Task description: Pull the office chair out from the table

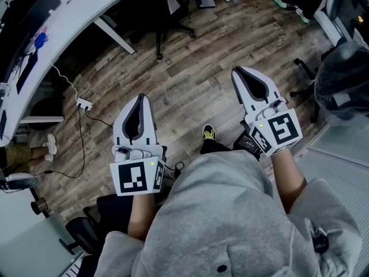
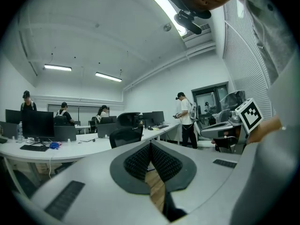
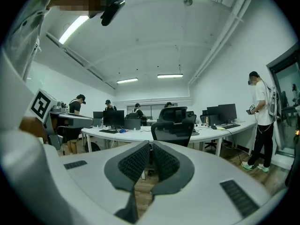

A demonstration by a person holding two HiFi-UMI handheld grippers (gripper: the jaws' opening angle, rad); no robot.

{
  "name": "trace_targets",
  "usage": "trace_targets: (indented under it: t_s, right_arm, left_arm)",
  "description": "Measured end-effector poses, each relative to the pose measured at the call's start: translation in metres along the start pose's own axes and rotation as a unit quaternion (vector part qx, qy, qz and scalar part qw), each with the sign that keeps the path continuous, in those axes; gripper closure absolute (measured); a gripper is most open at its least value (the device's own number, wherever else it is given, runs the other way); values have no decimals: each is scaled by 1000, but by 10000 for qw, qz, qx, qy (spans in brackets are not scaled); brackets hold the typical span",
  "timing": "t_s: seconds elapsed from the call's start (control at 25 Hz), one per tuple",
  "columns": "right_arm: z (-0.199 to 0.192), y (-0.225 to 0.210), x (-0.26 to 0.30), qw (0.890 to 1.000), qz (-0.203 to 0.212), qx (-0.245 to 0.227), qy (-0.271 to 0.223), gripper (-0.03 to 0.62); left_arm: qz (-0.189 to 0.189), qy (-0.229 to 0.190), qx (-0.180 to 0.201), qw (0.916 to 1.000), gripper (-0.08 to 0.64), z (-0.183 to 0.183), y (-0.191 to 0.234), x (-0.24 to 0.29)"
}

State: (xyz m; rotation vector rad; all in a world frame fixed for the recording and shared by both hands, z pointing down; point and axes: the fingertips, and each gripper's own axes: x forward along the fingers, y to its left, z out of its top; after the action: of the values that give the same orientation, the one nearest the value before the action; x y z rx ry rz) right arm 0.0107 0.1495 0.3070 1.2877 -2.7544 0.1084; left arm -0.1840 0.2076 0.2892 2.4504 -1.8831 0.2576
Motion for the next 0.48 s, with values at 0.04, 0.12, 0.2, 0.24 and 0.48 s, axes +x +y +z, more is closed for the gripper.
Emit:
trace_targets:
  t_s: [0.04, 0.12, 0.2, 0.24, 0.48]
  right_arm:
    - [0, -6, 2, 10000, 18, 9, -4, 548]
    - [2, -17, 9, 10000, 61, 45, -16, 548]
    - [2, -25, 17, 9999, 118, 83, -25, 548]
    - [1, -28, 20, 9999, 139, 97, -24, 548]
    - [-3, -48, 32, 9995, 212, 228, -40, 548]
  left_arm:
    - [7, 9, 7, 10000, 548, 1, -2, 6]
    - [17, 29, 35, 10000, 548, 5, -5, 18]
    - [42, 52, 84, 9999, 548, 7, -5, 29]
    - [51, 62, 102, 9999, 548, 8, -6, 34]
    - [80, 80, 163, 9998, 548, 13, -10, 56]
